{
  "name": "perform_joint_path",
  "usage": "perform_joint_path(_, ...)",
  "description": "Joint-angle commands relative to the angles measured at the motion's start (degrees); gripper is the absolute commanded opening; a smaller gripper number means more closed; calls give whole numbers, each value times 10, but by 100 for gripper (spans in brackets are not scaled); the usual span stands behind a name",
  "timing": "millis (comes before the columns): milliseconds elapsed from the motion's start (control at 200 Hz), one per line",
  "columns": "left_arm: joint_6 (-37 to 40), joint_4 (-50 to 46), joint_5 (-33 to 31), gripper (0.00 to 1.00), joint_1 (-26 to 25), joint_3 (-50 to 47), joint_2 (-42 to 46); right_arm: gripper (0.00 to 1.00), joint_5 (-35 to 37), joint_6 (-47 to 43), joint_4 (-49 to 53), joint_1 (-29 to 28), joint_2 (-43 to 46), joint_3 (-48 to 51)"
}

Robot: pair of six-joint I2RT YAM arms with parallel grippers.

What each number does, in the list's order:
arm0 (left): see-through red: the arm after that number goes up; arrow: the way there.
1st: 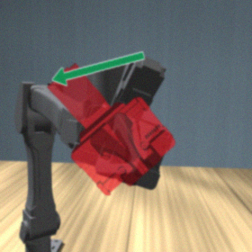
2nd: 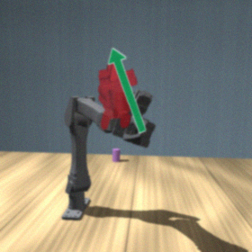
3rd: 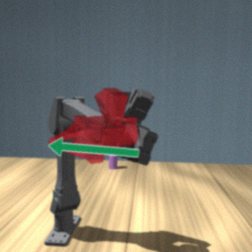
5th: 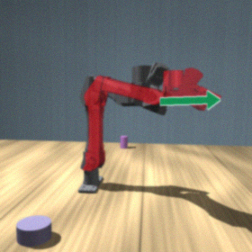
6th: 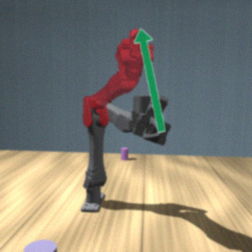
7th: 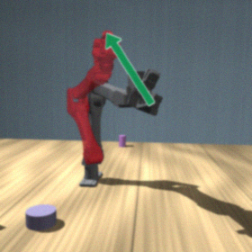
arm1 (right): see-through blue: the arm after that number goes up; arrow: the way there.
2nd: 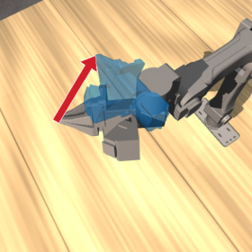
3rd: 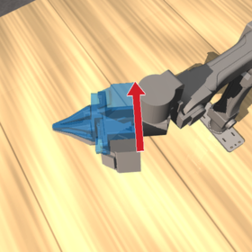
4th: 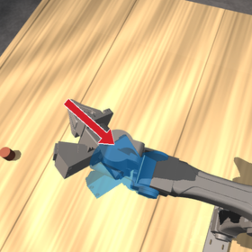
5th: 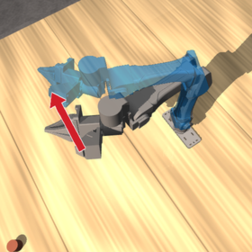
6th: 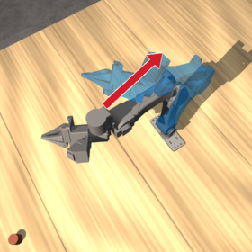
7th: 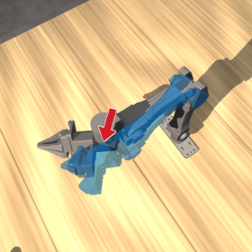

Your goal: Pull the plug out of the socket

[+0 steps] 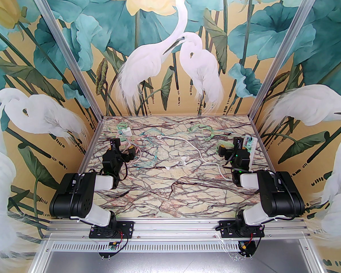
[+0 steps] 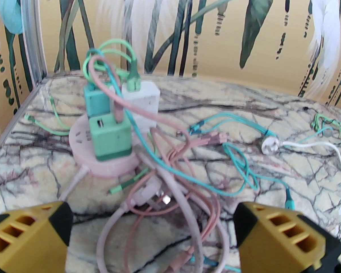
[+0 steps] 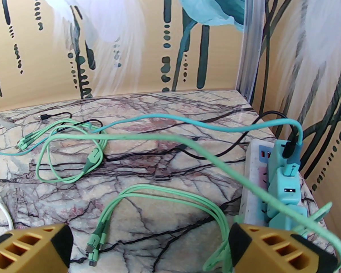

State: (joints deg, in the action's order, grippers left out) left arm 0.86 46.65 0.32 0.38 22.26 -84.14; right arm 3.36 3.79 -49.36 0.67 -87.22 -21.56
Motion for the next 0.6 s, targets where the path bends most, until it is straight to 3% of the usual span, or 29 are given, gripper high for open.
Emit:
perform_joint_path(0, -20, -168, -61, 100, 4, 77, 82, 99, 48, -6, 40, -16, 63, 2)
perform_joint_path(90, -76, -280, -135, 100, 5, 138, 132, 99, 92, 36, 159, -18, 127, -28)
perform_joint_path(165, -152, -429, -185, 100, 9, 213, 157, 99, 130, 87, 212, -18, 173, -39)
perform_joint_path(250, -193, -560, -138, 100, 13, 292, 169, 99, 163, 172, 269, -15, 227, -46)
perform_joint_path(345, -266, -648, -75, 100, 12, 349, 182, 99, 117, 248, 315, -1, 279, -49)
perform_joint_path(395, -285, -646, -40, 100, 13, 348, 196, 99, 99, 296, 326, 7, 296, -50)
perform_joint_path(595, -345, -614, 41, 100, 11, 281, 266, 99, -31, 304, 390, 13, 313, -92)
